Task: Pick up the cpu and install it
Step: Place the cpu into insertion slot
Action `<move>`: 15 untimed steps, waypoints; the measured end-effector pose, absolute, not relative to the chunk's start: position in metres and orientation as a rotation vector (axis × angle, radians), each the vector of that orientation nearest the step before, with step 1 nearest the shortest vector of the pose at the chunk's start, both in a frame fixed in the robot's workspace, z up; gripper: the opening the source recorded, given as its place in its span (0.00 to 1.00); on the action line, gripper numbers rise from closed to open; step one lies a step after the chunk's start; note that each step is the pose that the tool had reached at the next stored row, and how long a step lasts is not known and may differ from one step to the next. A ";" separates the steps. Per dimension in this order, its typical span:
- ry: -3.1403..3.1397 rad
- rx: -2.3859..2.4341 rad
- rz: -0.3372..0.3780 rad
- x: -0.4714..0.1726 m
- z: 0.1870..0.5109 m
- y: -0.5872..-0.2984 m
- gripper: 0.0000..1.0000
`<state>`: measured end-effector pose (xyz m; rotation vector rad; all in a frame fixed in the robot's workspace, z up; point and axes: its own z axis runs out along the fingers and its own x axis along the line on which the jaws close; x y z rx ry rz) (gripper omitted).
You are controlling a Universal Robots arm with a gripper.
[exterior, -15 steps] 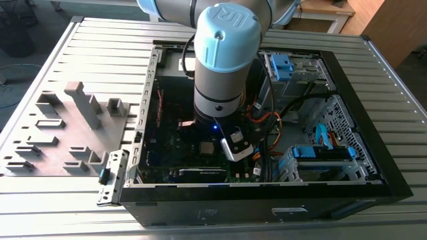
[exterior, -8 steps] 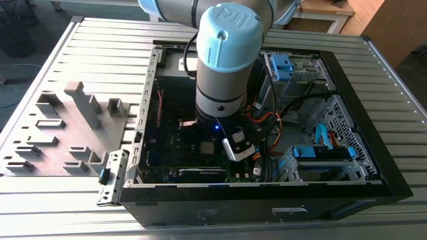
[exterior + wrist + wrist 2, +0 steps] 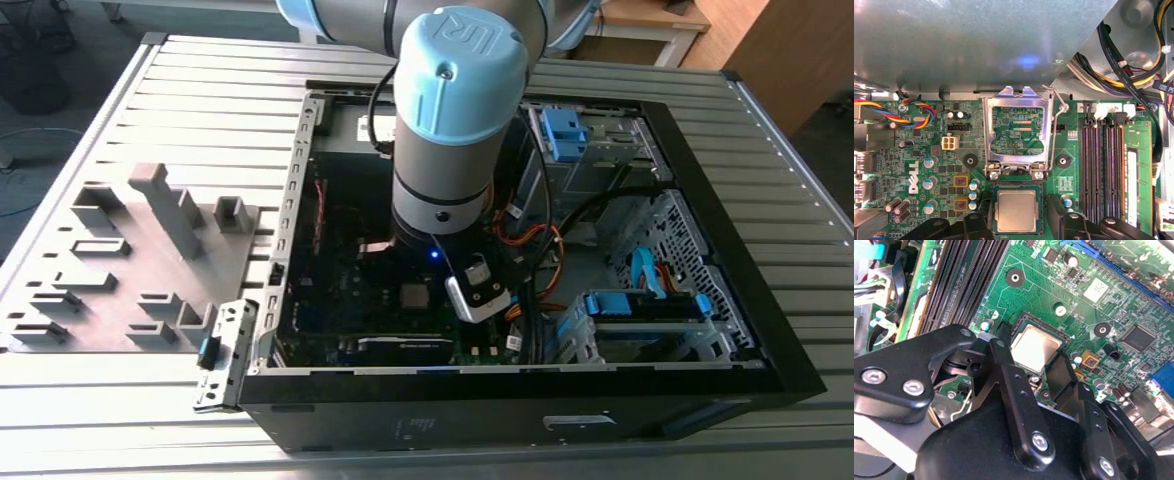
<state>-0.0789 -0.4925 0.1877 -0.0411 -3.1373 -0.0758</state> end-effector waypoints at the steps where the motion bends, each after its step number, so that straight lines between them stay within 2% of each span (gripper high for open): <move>1: -3.137 -0.041 -0.076 -0.079 0.188 -0.492 0.54; 15: -3.137 -0.041 -0.076 -0.078 0.188 -0.492 0.54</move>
